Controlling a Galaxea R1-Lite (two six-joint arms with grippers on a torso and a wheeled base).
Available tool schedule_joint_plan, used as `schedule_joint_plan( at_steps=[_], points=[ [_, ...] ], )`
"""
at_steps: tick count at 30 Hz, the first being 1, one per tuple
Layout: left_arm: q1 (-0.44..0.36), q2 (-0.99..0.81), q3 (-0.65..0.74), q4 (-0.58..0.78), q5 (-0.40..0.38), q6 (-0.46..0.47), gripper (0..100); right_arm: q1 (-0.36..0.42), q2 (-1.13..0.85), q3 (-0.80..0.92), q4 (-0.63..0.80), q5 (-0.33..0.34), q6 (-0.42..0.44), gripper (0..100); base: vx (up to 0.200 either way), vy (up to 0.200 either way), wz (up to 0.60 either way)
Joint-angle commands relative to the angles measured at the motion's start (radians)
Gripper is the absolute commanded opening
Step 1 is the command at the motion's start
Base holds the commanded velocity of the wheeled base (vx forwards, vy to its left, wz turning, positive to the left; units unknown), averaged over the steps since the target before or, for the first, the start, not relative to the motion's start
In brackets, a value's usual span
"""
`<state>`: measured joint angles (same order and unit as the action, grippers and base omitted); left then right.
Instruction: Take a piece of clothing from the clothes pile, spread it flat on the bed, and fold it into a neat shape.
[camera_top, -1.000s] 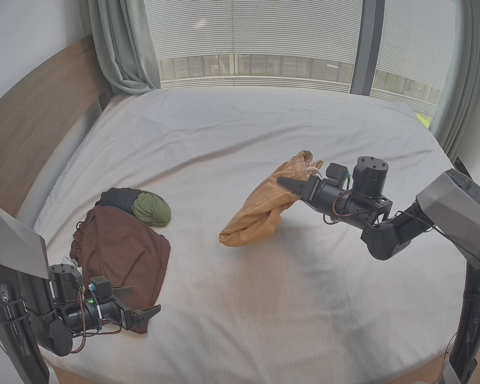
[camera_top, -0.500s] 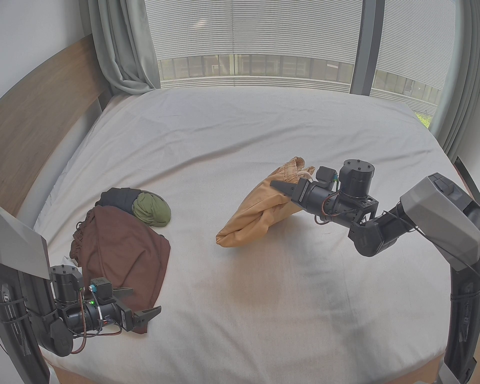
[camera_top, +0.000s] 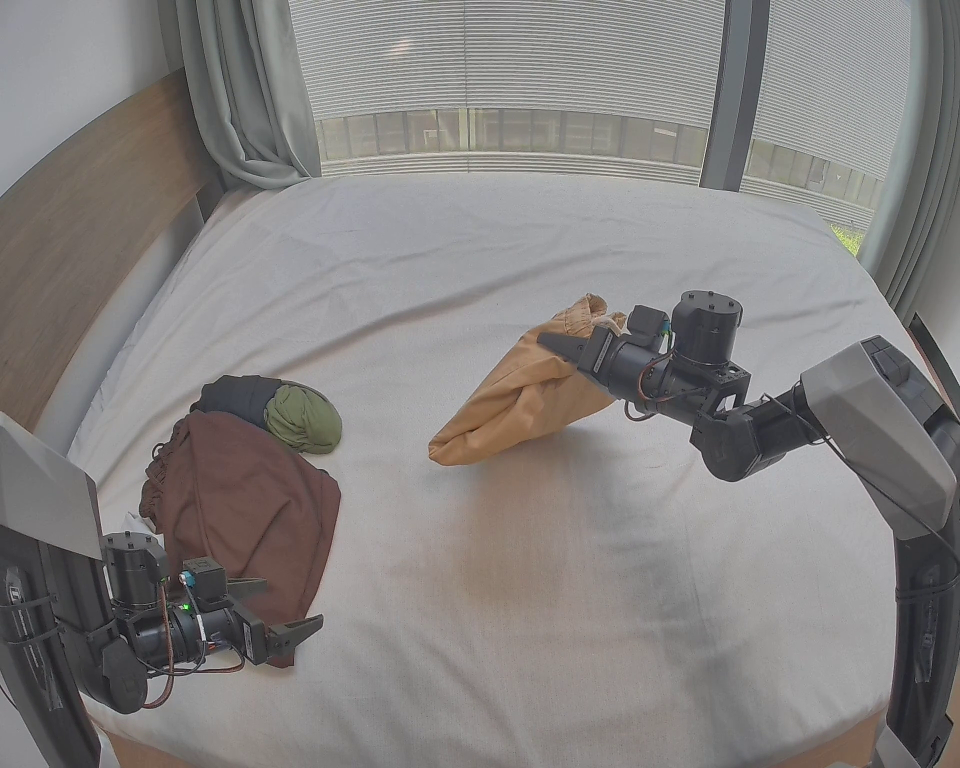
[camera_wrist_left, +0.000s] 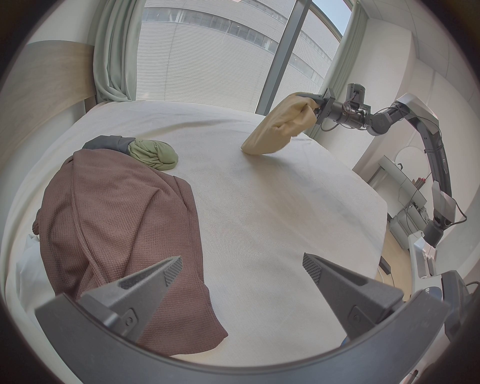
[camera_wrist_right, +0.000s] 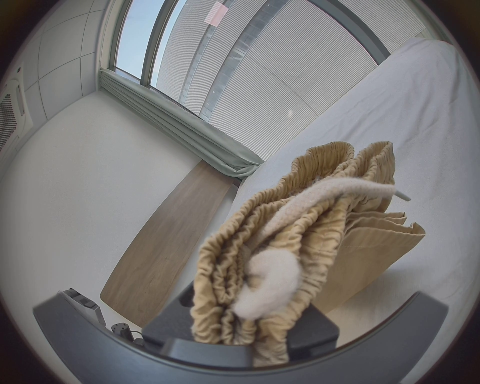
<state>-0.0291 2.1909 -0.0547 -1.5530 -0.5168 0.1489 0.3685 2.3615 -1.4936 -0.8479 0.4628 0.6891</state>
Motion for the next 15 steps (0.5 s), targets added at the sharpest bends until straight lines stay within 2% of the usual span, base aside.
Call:
schedule_joint_plan(
  at_steps=[1, 6, 15],
  points=[
    [0.000, 0.006, 0.001, -0.001, 0.000, 0.000, 100, -0.002, 0.005, -0.074, 0.024, 0.000, -0.002, 0, 0.000, 0.000, 0.00],
    [0.002, 0.006, 0.003, -0.001, 0.000, 0.000, 100, -0.005, 0.045, -0.160, 0.066, 0.000, -0.002, 0, 0.000, 0.000, 0.00],
    [0.002, 0.003, 0.010, -0.002, 0.000, 0.000, 100, -0.019, 0.203, -0.232, 0.053, -0.001, -0.007, 0, 0.000, 0.000, 0.00]
  ],
)
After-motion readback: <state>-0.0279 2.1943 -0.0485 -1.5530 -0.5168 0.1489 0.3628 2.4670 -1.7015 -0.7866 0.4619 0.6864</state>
